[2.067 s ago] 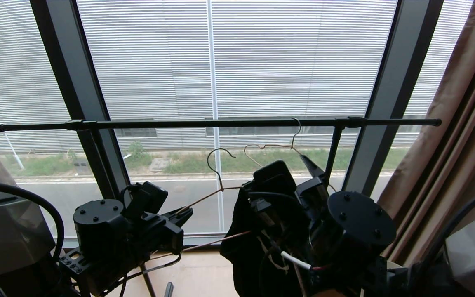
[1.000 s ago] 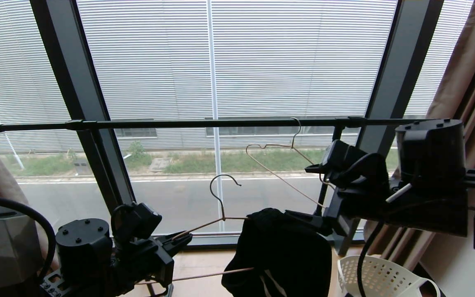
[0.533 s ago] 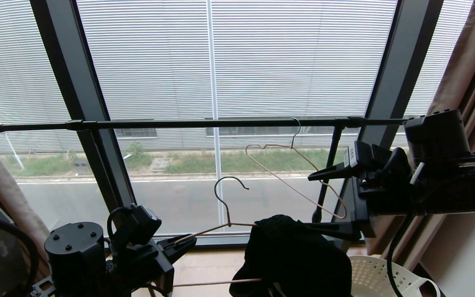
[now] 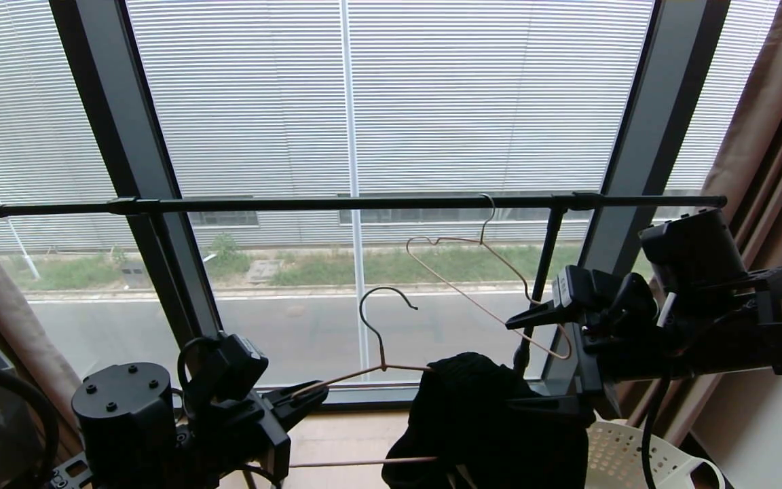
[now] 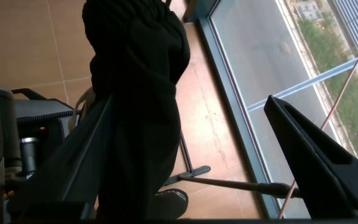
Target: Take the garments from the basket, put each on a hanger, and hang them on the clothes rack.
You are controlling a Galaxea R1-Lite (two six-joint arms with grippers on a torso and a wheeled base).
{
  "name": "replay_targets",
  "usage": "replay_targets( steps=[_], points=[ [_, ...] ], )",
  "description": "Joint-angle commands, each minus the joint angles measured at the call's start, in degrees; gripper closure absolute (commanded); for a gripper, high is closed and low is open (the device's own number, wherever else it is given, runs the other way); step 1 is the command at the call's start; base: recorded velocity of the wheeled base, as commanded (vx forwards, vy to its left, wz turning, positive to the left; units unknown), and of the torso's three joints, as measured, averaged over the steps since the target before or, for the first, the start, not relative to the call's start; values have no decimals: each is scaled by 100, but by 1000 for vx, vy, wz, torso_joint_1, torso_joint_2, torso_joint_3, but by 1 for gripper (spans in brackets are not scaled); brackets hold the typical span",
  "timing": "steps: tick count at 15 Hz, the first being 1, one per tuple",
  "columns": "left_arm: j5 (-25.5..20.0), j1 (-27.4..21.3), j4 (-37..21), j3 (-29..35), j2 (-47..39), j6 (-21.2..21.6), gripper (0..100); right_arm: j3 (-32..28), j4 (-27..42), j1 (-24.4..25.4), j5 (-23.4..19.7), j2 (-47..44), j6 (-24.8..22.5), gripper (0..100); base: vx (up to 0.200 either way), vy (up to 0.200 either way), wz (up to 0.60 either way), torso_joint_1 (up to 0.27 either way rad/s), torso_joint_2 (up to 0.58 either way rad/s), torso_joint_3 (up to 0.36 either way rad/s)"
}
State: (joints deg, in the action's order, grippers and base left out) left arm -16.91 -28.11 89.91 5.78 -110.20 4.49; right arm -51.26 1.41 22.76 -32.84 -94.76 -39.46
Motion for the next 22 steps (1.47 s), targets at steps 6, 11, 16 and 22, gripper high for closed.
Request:
replay_targets(
  steps=[6,11,16,22],
  points=[
    [3,-1,9,134,8,-9,100,-270,-27,308,15,-403,79,0,0,0,0,0,0,0],
    [3,-1,9,143,157,0,100,-745,-18,554,357,-755,290,0,0,0,0,0,0,0],
    [3,-1,9,143,166,0,100,-973,-1,765,727,-816,527,0,0,0,0,0,0,0],
    [12,16,9,143,166,0,100,-1554,26,1345,1333,-1124,1072,0,0,0,0,0,0,0]
  ],
)
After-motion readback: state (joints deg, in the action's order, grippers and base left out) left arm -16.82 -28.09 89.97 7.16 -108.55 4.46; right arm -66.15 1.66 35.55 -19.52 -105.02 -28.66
